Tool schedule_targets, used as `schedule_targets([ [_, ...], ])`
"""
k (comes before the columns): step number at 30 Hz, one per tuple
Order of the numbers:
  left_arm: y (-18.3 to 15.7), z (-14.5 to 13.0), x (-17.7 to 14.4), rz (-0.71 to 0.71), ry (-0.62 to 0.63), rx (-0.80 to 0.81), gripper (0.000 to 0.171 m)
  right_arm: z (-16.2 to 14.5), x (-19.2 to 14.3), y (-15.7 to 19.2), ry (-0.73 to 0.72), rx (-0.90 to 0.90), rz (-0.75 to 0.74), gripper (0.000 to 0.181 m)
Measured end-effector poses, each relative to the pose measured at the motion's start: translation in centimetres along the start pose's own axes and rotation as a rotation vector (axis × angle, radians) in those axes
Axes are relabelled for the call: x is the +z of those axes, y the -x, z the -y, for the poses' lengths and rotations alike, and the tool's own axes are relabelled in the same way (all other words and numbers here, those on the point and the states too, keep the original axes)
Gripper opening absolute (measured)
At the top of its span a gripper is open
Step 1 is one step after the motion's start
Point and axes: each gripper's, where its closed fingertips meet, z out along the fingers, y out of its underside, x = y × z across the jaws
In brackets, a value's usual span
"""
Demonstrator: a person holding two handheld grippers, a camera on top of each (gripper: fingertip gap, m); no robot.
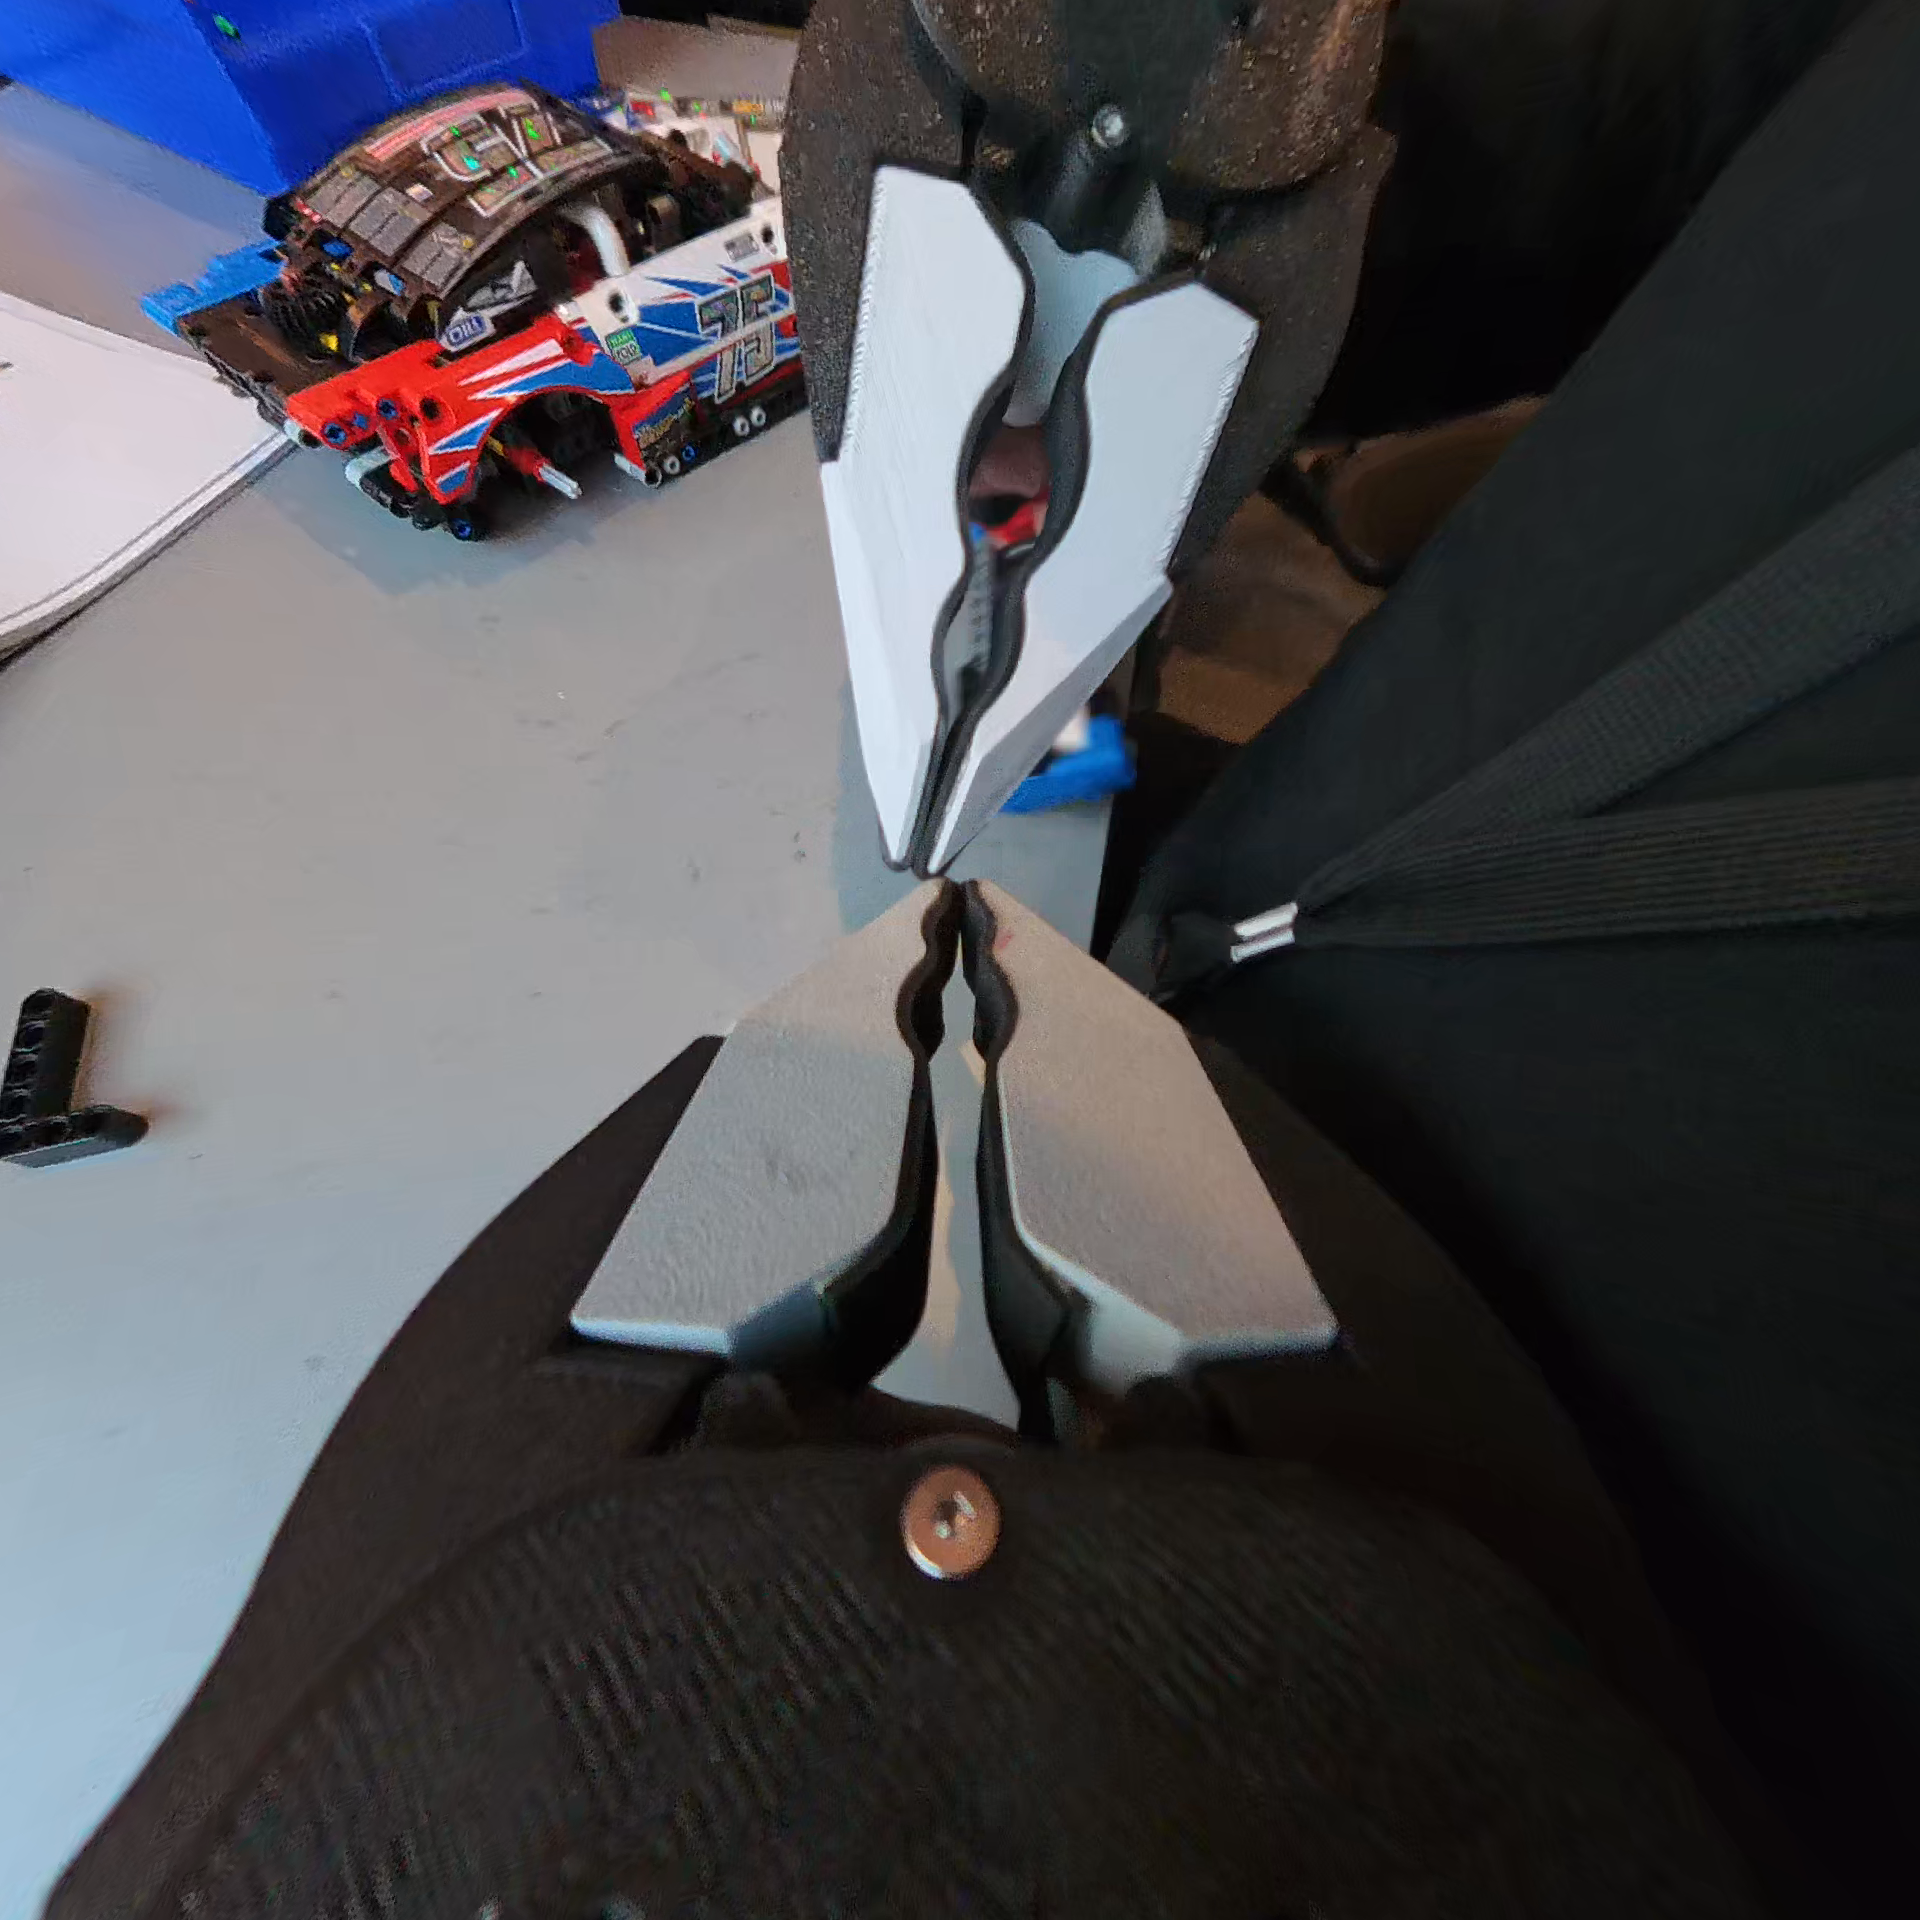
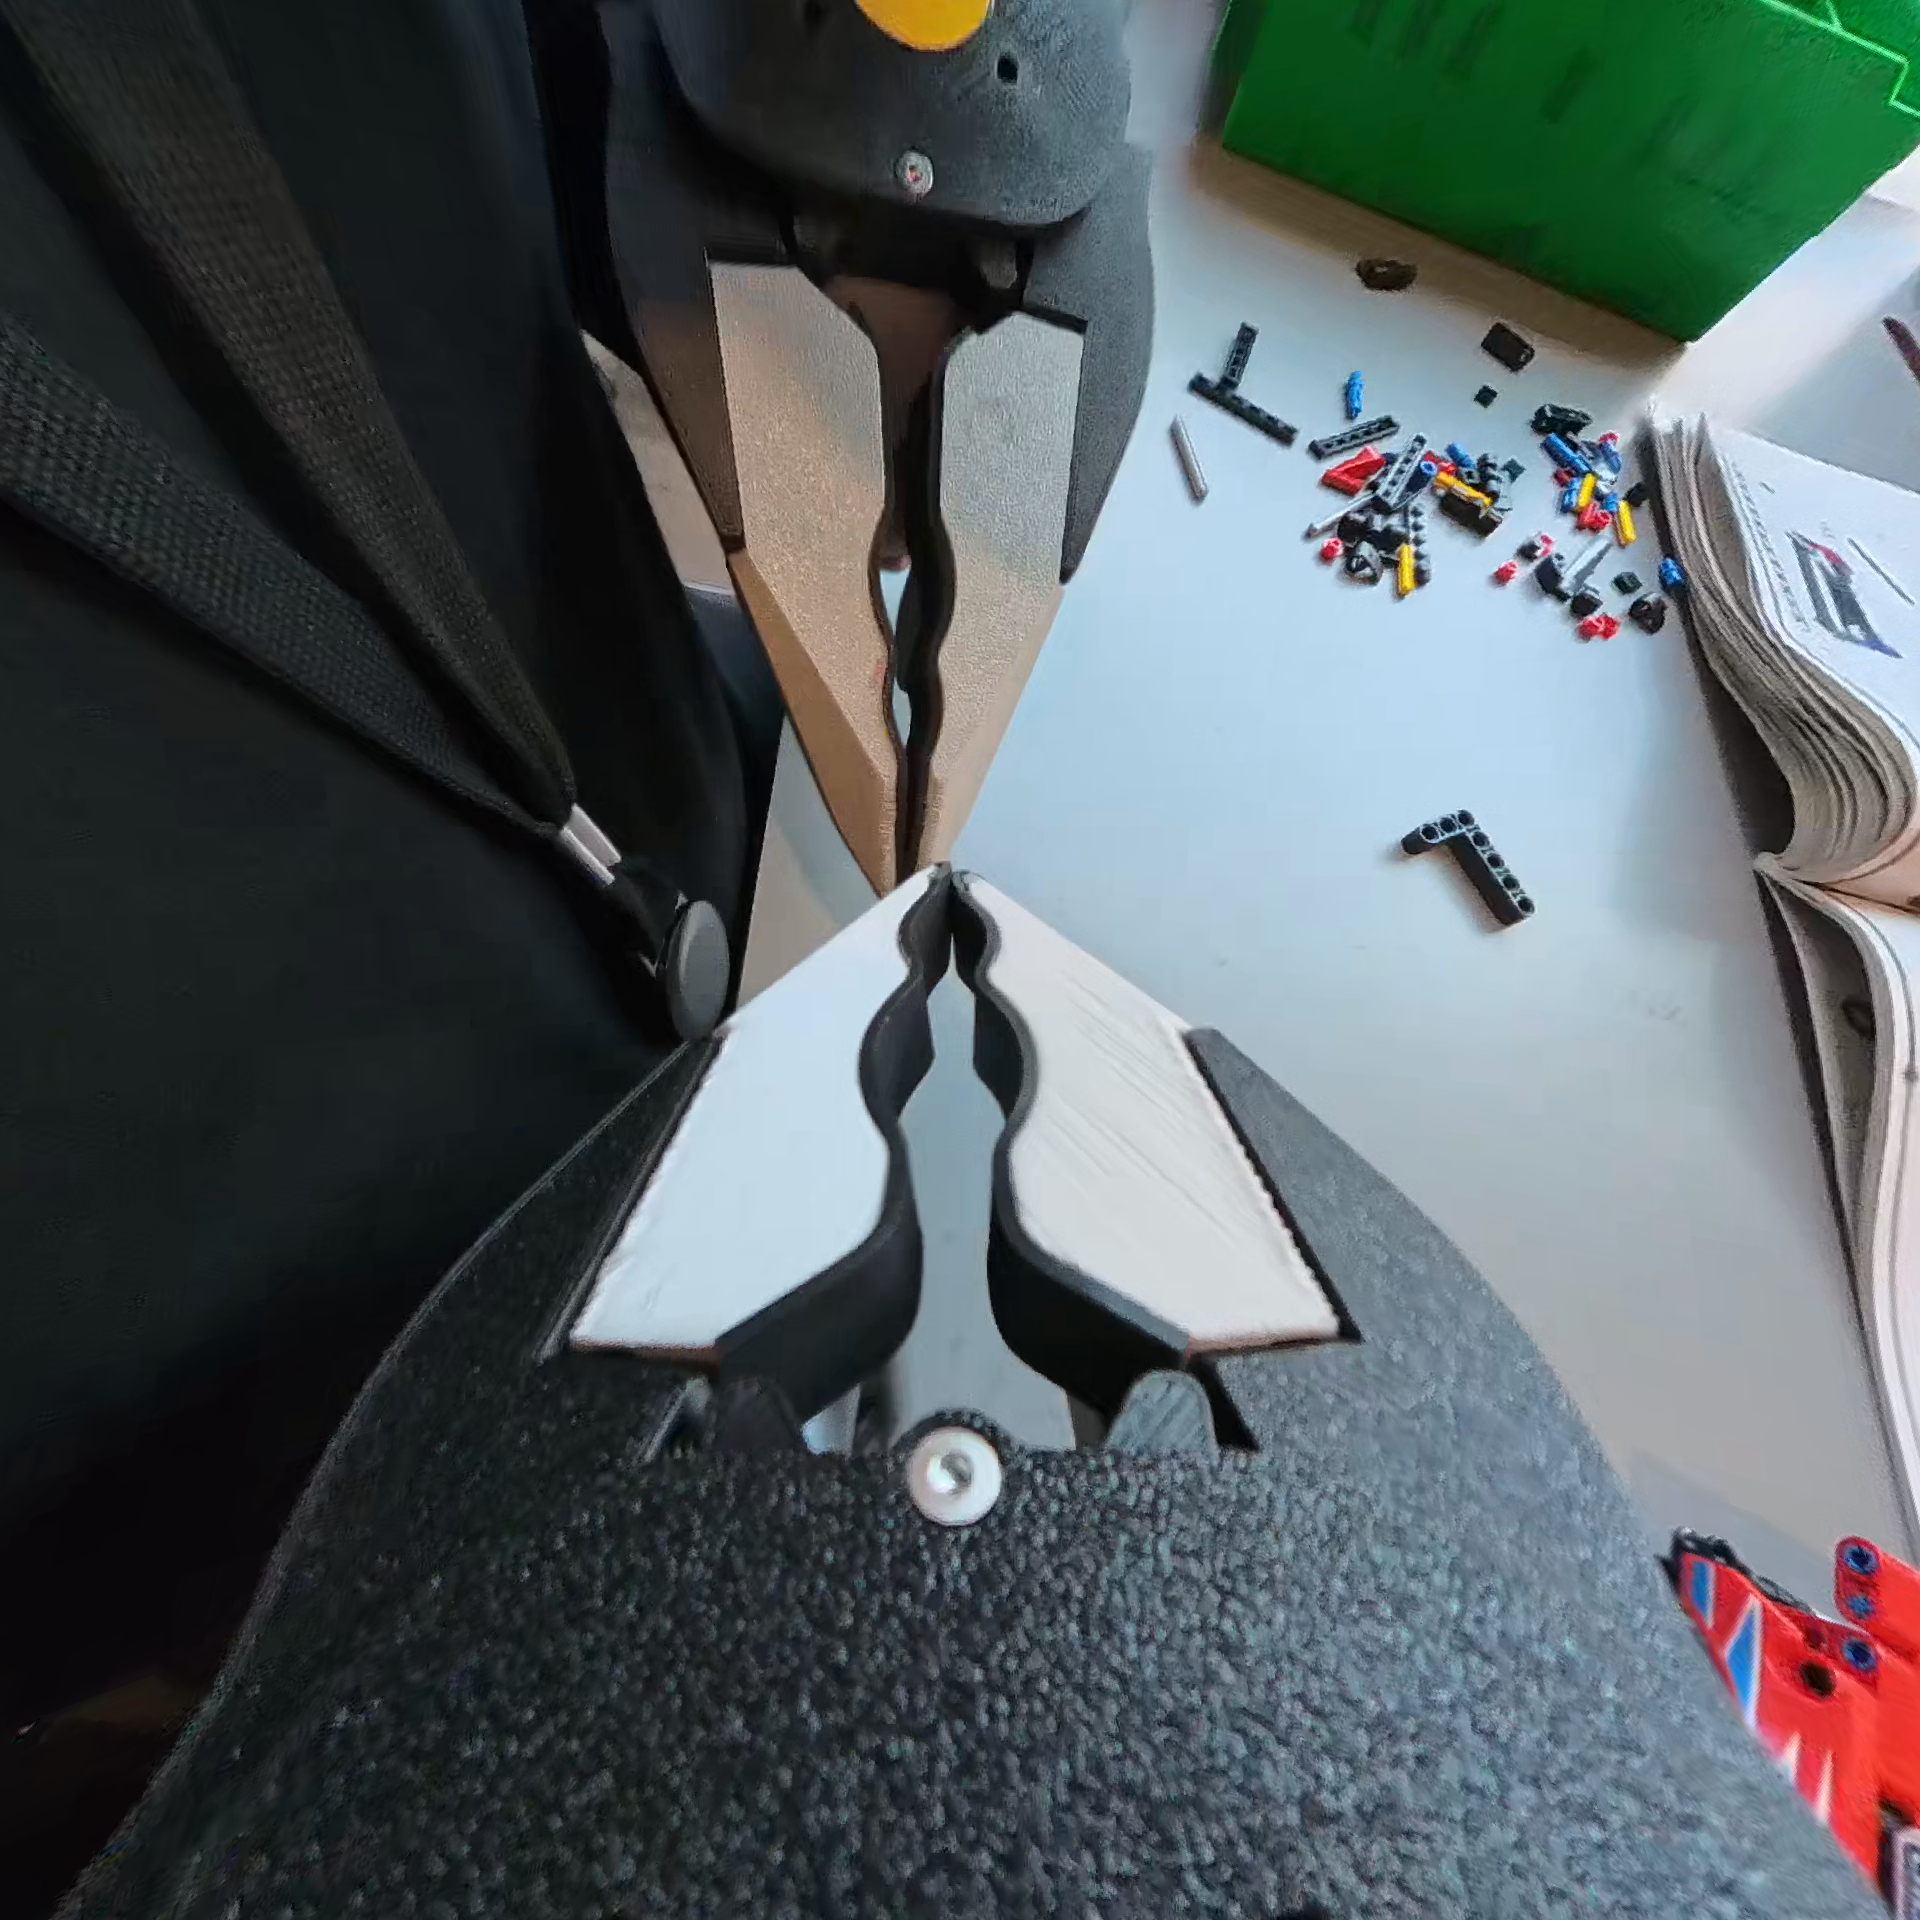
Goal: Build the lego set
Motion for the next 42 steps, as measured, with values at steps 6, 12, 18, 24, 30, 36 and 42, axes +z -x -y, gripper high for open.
schedule_targets([
  [6,2.1,-1.1,0.2,0.065,-0.004,-0.073,0.000,-2.0,-0.8,-4.0,0.026,0.089,-0.092,0.000],
  [12,2.3,-3.6,0.9,0.045,0.124,-0.074,0.000,-2.4,-9.5,-8.9,-0.113,0.288,-0.276,0.011],
  [18,2.4,-3.7,2.4,0.037,0.175,-0.038,0.007,-5.2,-19.7,-7.0,-0.131,0.340,-0.516,0.018],
  [24,0.4,-3.6,4.3,0.018,0.237,-0.022,0.017,-9.1,-28.9,-1.3,-0.261,0.461,-0.763,0.018],
  [30,-2.7,-3.3,5.7,0.077,0.280,0.013,0.024,-16.5,-36.4,7.3,-0.403,0.656,-0.927,0.019],
  [36,-4.4,-1.9,8.7,0.197,0.231,0.107,0.048,-33.1,-37.2,14.1,-0.299,0.944,-0.966,0.025],
  [42,-6.6,0.9,12.9,0.028,0.105,0.051,0.064,-53.4,-28.4,23.2,0.022,1.497,-0.774,0.027],
])
